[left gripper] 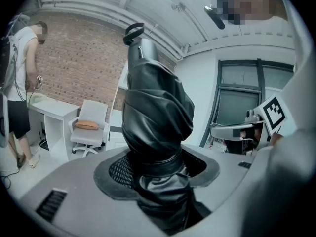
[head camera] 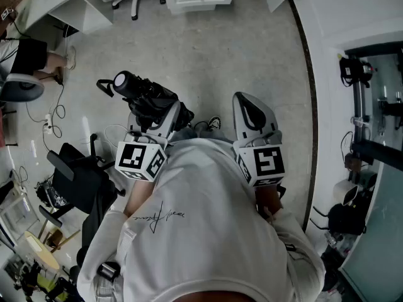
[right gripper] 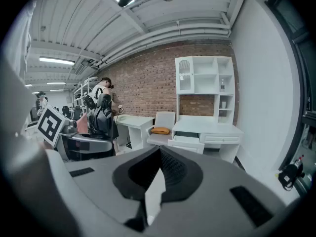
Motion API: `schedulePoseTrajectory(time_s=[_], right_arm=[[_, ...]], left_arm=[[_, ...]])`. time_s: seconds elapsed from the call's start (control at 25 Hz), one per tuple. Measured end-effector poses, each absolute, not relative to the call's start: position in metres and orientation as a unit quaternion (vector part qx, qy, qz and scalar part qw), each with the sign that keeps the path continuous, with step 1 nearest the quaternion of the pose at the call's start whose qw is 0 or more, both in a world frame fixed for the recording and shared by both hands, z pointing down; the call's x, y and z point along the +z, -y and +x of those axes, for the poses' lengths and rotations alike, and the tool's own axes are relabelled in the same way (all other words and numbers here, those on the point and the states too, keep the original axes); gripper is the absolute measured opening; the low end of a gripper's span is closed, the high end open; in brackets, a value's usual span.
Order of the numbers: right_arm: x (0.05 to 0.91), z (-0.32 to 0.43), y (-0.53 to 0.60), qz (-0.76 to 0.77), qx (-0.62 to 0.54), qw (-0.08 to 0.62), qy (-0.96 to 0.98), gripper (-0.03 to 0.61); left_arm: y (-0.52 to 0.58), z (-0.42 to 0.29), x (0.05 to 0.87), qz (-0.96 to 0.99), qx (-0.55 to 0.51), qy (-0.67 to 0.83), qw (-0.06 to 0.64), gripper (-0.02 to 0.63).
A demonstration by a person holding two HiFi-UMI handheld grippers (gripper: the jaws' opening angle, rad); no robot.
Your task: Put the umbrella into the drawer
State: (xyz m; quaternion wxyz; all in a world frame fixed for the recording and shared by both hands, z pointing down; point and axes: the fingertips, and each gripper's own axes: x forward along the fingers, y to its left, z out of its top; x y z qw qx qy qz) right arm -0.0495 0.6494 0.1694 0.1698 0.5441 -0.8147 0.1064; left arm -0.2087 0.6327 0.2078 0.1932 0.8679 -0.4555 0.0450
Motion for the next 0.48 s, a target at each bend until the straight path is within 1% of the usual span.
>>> schedulePoseTrajectory(time_s=[0.32, 0.48], right_arm=[[0.1659, -0.0507, -0.6484, 0.54, 0.097, 0.17, 0.819, 0.023], [0.1639, -0.0507, -0.6448, 0.551, 0.1, 0.145, 0.816, 0.025]], left_arm=[[-0.6317, -0.2079, 0.2007, 0.869, 0.041, 0.458, 0.184, 0.256], [-0.6298, -0.21, 0.2003, 0.87, 0.043, 0.458, 0.175, 0.256]])
